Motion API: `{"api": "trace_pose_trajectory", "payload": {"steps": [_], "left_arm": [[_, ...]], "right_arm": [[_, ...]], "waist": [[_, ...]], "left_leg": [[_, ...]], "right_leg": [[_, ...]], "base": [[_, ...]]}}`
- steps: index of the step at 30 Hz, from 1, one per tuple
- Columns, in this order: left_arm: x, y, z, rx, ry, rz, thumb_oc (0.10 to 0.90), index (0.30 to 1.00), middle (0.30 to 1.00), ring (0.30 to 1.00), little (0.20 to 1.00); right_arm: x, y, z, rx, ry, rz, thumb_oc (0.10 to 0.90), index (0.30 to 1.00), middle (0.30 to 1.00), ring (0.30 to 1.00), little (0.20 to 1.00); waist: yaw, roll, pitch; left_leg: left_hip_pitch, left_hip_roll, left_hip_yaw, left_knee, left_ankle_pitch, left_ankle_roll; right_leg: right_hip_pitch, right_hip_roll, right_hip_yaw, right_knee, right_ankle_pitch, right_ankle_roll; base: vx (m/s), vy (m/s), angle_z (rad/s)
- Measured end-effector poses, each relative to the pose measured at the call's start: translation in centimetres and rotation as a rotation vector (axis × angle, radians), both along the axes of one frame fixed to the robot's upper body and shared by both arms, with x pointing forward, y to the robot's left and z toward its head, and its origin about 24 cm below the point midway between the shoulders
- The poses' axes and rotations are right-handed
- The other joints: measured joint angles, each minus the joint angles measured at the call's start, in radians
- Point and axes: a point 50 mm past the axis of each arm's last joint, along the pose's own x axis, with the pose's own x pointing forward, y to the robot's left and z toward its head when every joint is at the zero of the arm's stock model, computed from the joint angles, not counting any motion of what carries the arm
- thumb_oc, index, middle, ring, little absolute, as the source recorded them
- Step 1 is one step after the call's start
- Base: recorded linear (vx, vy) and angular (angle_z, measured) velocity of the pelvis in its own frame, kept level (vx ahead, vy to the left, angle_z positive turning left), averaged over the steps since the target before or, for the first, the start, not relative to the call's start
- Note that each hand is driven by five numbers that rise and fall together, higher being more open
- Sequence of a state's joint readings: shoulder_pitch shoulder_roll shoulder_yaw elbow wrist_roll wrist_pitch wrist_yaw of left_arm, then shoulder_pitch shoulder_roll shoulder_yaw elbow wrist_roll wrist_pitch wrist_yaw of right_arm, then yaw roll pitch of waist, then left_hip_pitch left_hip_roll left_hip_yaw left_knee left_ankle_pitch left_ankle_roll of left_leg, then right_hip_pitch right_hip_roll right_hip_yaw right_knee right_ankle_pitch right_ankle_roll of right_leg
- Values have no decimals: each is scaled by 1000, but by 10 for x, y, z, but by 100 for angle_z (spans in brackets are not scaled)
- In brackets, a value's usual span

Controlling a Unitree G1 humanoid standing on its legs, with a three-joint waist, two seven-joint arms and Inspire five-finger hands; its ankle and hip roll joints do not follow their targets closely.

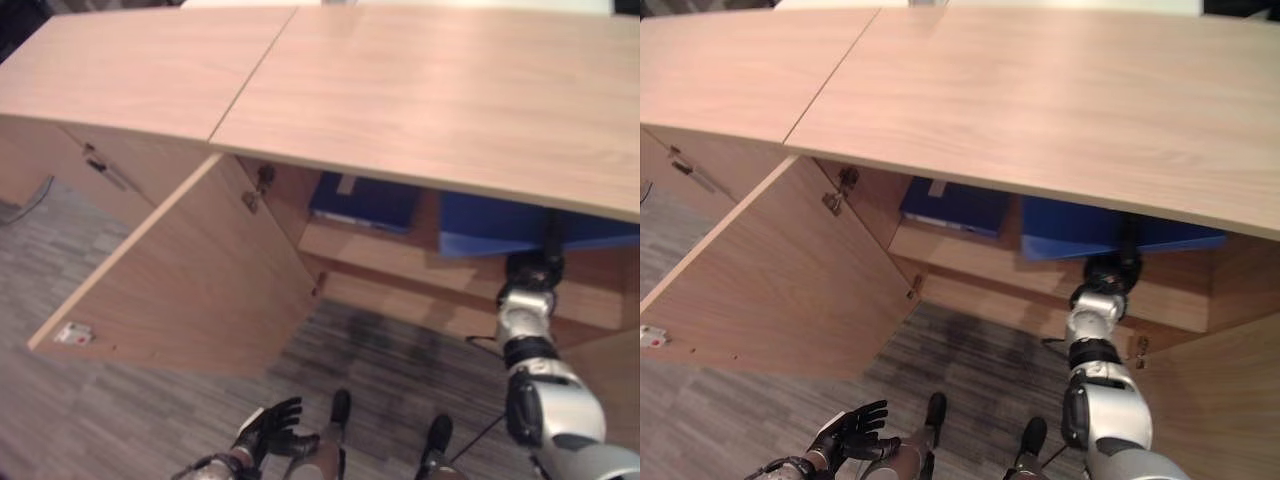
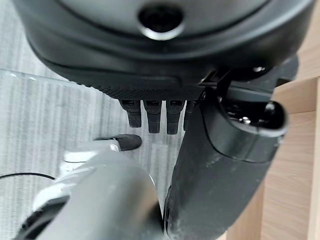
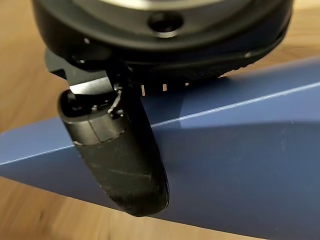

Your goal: Put the empty folder in the office cabinet

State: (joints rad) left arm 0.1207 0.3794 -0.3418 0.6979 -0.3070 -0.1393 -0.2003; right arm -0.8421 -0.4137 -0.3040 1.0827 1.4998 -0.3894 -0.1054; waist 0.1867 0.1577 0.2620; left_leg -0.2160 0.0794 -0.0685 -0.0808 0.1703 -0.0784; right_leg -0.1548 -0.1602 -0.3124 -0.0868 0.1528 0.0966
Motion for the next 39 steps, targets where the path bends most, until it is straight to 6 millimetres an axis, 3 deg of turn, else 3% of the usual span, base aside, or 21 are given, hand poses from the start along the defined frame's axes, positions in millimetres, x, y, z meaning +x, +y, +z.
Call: {"api": "trace_pose_trajectory", "payload": {"steps": [2, 6, 10, 13, 15, 19, 24, 31, 32, 33, 39], "left_arm": [[9, 1, 4, 10, -27, -19, 800, 900, 900, 900, 900], [12, 5, 6, 37, -44, -20, 800, 900, 900, 900, 900], [23, 4, 10, 64, -67, -62, 800, 900, 900, 900, 900], [38, -2, 18, 125, -117, -182, 800, 900, 900, 900, 900], [44, -4, 21, 142, -132, -205, 800, 900, 900, 900, 900], [49, -9, 24, 156, -160, -234, 800, 900, 900, 900, 900], [59, -7, 35, 176, -206, -263, 800, 900, 900, 900, 900], [59, -2, 36, 169, -209, -217, 800, 900, 900, 900, 900], [61, 0, 39, 168, -225, -183, 800, 900, 900, 900, 900], [63, 1, 40, 159, -233, -159, 800, 900, 900, 900, 900], [65, -7, 46, 148, -263, -197, 800, 900, 900, 900, 900]], "right_arm": [[-2, -23, 16, 41, 28, -77, 400, 300, 300, 300, 300], [-4, -39, 39, 73, -16, -147, 400, 300, 300, 300, 300], [-1, -44, 60, 108, -45, -174, 400, 300, 300, 300, 300], [4, -45, 86, 130, -97, -185, 400, 300, 300, 300, 300], [4, -46, 92, 142, -104, -189, 400, 300, 300, 300, 300], [7, -41, 123, 146, -149, -228, 400, 300, 300, 300, 300], [3, -48, 170, 93, -251, -236, 400, 300, 300, 300, 300], [0, -45, 208, 14, -292, -228, 400, 300, 300, 300, 300], [0, -37, 229, -22, -312, -217, 400, 300, 300, 300, 300], [-1, -33, 242, -20, -345, -207, 400, 300, 300, 300, 300], [-11, -40, 257, -50, -368, -248, 400, 300, 300, 300, 300]], "waist": [[12, 18, 19], [13, 37, 37], [22, 58, 49], [38, 86, 60], [46, 96, 65], [52, 97, 77], [56, 85, 84], [58, 80, 87], [38, 72, 85], [33, 70, 85], [25, 58, 82]], "left_leg": [[-23, -4, -1, 0, 3, 2], [-66, -13, 5, 0, 5, 4], [-110, -14, 7, 1, 5, 4], [-199, -21, -1, 41, 4, 4], [-221, -25, -6, 45, 4, 4], [-300, -70, -6, 105, -22, 28], [-421, -123, -14, 231, -55, 30], [-632, -131, -26, 537, -175, 14], [-724, -126, -27, 636, -218, 10], [-765, -122, -31, 661, -220, 10], [-770, -117, -25, 590, -180, -5]], "right_leg": [[-22, -4, -1, 0, 1, 2], [-68, -9, 1, 1, 10, -5], [-117, -13, 2, 9, 10, -2], [-235, -34, 3, 131, -45, -1], [-274, -45, 3, 180, -69, -1], [-428, -118, 37, 392, -172, 11], [-580, -191, 79, 600, -256, 5], [-759, -216, 117, 859, -365, -30], [-846, -218, 133, 937, -402, -38], [-886, -215, 136, 957, -407, -47], [-928, -198, 161, 940, -388, -46]], "base": [[-18, 7, 0], [-31, 4, -2], [-15, -14, -2], [-17, -45, 8], [-2, 12, 16], [71, -7, 14], [20, -20, 22], [22, -53, 11], [64, -86, -2], [58, -64, -8], [55, -14, -2]]}}
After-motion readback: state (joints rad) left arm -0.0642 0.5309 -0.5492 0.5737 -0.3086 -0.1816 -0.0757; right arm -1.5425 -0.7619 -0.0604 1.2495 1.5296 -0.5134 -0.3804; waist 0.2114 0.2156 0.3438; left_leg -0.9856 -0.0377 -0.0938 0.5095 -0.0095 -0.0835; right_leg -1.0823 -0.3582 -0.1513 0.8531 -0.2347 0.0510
